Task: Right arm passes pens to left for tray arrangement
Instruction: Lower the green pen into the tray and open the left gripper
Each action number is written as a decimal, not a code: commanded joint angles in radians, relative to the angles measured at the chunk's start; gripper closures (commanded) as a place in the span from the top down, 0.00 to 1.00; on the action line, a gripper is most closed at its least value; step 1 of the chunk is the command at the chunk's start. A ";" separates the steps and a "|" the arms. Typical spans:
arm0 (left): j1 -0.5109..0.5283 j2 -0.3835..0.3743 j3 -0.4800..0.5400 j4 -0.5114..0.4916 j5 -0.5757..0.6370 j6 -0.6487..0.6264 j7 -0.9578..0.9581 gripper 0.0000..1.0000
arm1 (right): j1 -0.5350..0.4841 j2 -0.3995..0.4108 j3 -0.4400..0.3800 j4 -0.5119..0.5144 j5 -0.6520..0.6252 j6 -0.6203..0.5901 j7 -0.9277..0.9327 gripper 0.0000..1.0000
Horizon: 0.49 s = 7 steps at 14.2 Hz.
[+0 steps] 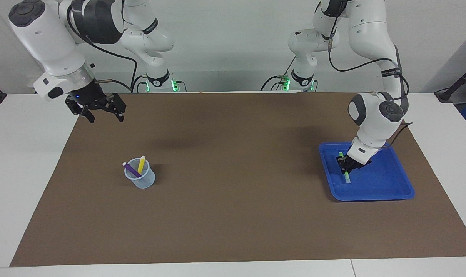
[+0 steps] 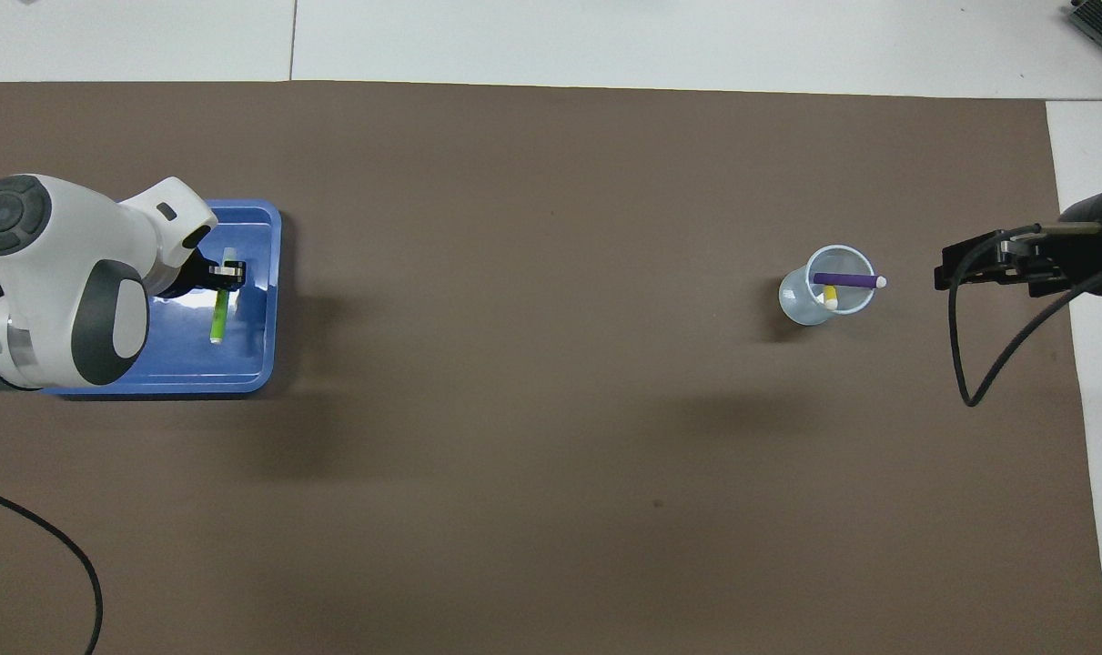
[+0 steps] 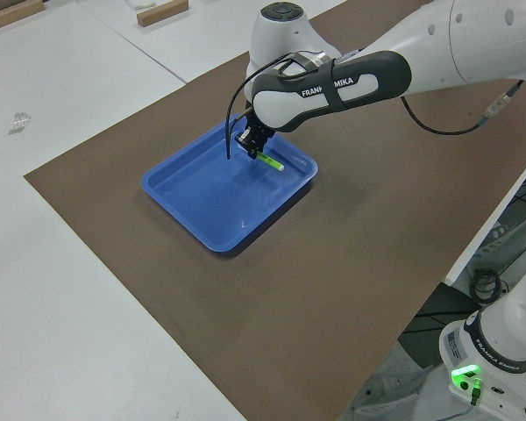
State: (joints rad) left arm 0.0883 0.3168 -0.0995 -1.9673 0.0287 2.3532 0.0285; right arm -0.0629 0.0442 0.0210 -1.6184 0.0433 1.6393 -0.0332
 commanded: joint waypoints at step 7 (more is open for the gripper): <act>0.005 -0.024 -0.008 -0.110 0.019 0.106 -0.009 0.17 | -0.003 -0.032 0.008 -0.031 -0.008 -0.022 -0.033 1.00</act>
State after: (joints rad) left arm 0.0880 0.3069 -0.1025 -2.0347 0.0287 2.4410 0.0286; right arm -0.0589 0.0385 0.0258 -1.6224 0.0433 1.6229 -0.0444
